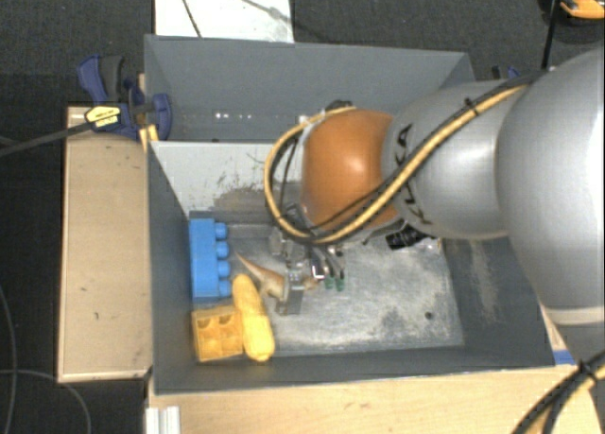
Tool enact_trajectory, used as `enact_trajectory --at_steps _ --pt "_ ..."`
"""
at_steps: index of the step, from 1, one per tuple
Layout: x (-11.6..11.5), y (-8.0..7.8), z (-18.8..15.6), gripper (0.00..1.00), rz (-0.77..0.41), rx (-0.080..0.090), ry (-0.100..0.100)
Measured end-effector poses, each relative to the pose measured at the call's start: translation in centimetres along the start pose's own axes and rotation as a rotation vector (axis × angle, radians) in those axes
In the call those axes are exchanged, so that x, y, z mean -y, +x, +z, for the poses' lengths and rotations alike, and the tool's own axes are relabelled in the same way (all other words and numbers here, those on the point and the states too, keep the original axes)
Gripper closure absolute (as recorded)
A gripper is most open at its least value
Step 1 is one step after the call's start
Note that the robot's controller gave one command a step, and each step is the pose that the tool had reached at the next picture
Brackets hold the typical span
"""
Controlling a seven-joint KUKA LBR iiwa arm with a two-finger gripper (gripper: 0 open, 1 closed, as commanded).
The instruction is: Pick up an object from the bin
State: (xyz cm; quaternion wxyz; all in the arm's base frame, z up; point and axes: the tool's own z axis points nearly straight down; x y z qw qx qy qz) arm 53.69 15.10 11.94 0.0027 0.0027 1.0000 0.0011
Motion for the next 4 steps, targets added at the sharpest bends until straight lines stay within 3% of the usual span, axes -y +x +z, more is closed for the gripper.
enact_trajectory --at_steps 1,2,4 --pt "0.5 1.0 4.2 0.0 0.022 -0.002 0.0" --pt "0.8 2.3 4.8 1.0 0.02 -0.001 0.001" --pt "0.8 2.4 4.4 1.0 0.022 -0.003 0.001"
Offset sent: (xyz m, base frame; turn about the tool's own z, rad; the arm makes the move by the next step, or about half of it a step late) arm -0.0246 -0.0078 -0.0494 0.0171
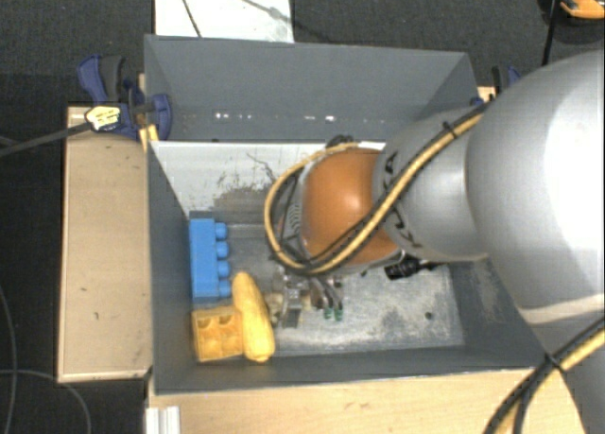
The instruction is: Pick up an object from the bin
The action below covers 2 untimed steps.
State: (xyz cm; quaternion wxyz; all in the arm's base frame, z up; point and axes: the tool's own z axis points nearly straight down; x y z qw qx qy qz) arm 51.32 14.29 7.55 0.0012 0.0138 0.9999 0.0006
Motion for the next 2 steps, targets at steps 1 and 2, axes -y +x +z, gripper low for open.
enact_trajectory --at_steps 1,2 --pt "0.01 0.05 -1.19 1.0 0.001 -0.002 0.0" --pt "-0.02 -0.02 -2.18 1.0 0.001 0.0 0.0"
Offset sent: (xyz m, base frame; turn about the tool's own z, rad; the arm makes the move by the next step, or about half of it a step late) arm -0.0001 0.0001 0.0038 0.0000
